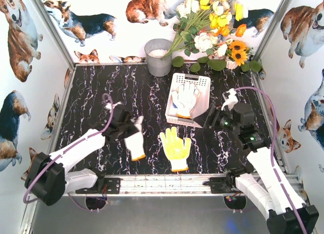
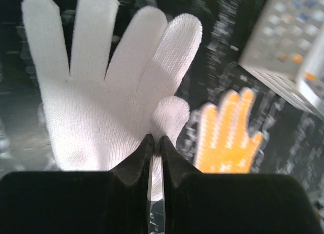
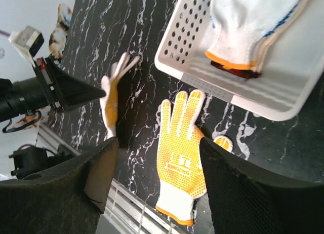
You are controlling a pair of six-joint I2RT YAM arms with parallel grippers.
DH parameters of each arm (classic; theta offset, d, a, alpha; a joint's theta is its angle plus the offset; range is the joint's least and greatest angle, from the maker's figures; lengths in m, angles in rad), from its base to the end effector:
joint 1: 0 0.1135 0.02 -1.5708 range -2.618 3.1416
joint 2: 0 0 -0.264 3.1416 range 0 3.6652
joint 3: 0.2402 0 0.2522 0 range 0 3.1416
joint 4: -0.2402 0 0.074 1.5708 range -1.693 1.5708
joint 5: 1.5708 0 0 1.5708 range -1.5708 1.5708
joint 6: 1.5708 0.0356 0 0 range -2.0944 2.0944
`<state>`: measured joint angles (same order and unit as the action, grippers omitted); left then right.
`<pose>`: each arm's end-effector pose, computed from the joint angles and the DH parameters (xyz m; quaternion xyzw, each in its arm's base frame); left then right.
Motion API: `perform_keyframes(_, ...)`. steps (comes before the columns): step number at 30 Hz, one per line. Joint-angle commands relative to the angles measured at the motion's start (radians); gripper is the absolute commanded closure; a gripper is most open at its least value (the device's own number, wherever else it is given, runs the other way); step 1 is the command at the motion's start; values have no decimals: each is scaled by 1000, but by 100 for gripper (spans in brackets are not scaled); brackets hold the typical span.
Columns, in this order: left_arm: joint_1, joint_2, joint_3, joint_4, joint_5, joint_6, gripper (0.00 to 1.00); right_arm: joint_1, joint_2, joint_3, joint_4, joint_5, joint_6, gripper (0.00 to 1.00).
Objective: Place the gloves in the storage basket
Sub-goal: Pick up the glove from the center of the board, then turn over the glove at the center of the board.
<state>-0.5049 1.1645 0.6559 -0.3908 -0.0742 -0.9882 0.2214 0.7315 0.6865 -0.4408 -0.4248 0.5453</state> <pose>0.1999 -0.1075 0.2034 -0.2376 0.9132 -0.1979 0.2654 0.1578 0.0506 0.2891 0.0276 0.8438 0.3562 0.4005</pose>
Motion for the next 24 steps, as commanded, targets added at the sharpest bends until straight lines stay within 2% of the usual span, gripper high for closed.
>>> perform_keyframes(1, -103, 27, 53, 211, 135, 16, 100, 55, 34, -36, 145, -37, 56, 33)
perform_keyframes(7, -225, 56, 126, 409, 283, 2, 100, 77, 67, -59, 205, -51, 88, 33)
perform_keyframes(11, -252, 61, 139, 483, 359, 10, 100, 88, 92, -68, 239, -95, 93, 33)
perform_keyframes(17, -272, 49, 139, 489, 388, 46, 100, 93, 111, -78, 314, -104, 179, 32)
perform_keyframes(24, -308, 54, 146, 503, 399, 57, 100, 125, 161, -101, 462, -95, 374, 33)
